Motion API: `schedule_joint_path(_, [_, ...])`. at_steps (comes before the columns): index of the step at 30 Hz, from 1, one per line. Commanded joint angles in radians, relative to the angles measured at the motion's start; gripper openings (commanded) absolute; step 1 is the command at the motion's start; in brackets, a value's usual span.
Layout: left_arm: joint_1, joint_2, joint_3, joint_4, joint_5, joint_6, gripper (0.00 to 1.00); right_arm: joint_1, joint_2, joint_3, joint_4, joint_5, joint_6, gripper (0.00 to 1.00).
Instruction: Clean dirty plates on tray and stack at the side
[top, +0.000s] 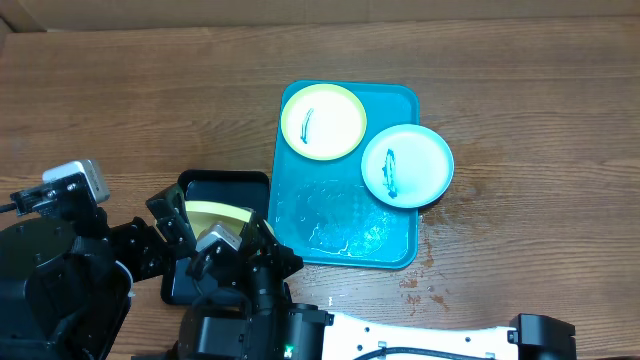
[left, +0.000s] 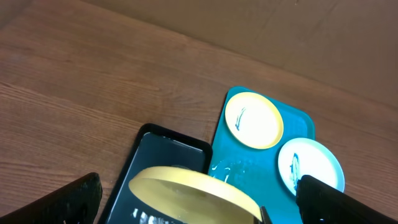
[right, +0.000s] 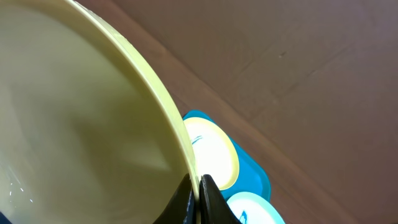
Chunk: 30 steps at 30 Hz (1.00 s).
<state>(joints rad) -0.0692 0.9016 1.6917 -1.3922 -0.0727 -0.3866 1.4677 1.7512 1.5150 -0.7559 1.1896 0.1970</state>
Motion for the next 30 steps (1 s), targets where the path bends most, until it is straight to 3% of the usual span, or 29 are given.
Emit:
schedule_joint_path(1, [0.007, 0.001, 0.012, 0.000, -0.016, 0.005, 1.00, 0.002, -0.034, 0.029, 0.009, 0.053, 0.003, 0.04])
schedule_joint_path(15, [0.007, 0.001, 0.012, 0.000, -0.016, 0.005, 1.00, 0.001, -0.034, 0.029, 0.000, 0.059, 0.008, 0.04])
schedule_joint_path(18, [0.007, 0.001, 0.012, 0.000, -0.016, 0.005, 1.00, -0.019, -0.034, 0.029, -0.048, 0.012, 0.145, 0.04])
schedule_joint_path(24, [0.007, 0.001, 0.012, 0.000, -0.016, 0.005, 1.00, -0.241, -0.035, 0.029, -0.242, -0.430, 0.603, 0.04])
schedule_joint_path(27, [0.007, 0.001, 0.012, 0.000, -0.016, 0.005, 1.00, -0.396, -0.060, 0.032, -0.252, -0.705, 0.597, 0.04])
schedule_joint_path(30, [0.007, 0.001, 0.012, 0.000, -0.016, 0.005, 1.00, -0.582, -0.128, 0.039, -0.246, -1.043, 0.489, 0.04])
